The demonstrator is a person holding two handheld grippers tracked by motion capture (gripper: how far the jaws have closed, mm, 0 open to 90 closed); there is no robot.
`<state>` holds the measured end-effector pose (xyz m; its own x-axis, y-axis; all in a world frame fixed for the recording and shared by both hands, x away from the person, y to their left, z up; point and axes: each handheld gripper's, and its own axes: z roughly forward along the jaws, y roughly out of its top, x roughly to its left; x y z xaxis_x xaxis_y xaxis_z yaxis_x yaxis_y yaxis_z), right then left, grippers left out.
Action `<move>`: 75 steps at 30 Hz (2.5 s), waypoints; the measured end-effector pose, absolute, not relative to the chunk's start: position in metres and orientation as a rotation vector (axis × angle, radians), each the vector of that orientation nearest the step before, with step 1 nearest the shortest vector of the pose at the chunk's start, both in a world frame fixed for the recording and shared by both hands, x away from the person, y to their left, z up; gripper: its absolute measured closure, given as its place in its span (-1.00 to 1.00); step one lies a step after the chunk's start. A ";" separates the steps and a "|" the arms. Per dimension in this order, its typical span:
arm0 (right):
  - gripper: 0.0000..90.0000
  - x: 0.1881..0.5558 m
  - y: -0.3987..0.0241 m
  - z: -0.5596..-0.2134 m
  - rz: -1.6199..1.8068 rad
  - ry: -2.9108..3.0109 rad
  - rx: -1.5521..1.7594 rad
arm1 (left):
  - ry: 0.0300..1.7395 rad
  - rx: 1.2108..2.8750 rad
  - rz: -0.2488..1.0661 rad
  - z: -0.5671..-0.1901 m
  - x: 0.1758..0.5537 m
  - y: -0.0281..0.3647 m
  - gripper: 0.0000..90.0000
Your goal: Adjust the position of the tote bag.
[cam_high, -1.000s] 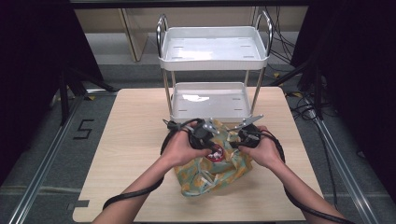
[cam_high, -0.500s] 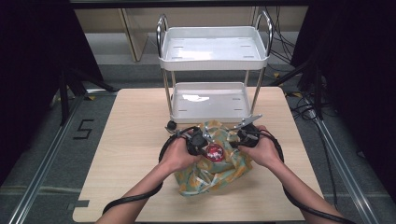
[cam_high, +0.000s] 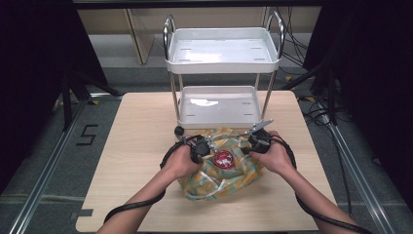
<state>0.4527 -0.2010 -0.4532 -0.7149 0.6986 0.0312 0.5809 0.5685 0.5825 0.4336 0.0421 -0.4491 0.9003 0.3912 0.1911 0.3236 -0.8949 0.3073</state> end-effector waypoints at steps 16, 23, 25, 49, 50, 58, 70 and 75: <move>0.95 0.459 -0.225 -0.457 0.775 2.469 1.135 | 0.752 2.593 0.582 -0.456 0.474 0.068 0.99; 0.75 0.462 -0.227 -0.472 0.669 2.529 1.147 | 0.786 2.576 0.552 -0.464 0.477 0.070 0.99; 0.54 0.460 -0.230 -0.465 0.726 2.515 1.121 | 0.805 2.549 0.539 -0.464 0.477 0.071 0.99; -0.09 0.399 -0.139 -0.409 1.255 2.678 0.699 | 0.802 2.556 0.496 -0.459 0.482 0.062 0.99; -0.09 0.400 -0.135 -0.413 1.238 2.677 0.718 | 0.801 2.560 0.499 -0.458 0.483 0.063 0.99; 0.86 0.403 -0.123 -0.426 1.232 2.772 0.670 | 0.812 2.550 0.480 -0.459 0.484 0.063 0.99; 1.00 0.372 -0.122 -0.409 1.324 2.856 0.444 | 0.825 2.548 0.466 -0.456 0.486 0.067 0.99; 1.00 0.342 -0.110 -0.421 1.242 3.040 0.266 | 0.822 2.570 0.465 -0.457 0.487 0.065 0.99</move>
<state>0.3424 -0.1103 -0.4212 -0.9753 0.0907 0.2012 0.2057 0.7045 0.6792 0.4869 0.0652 -0.4573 0.7717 0.6076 0.1880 0.4742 -0.7466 0.4665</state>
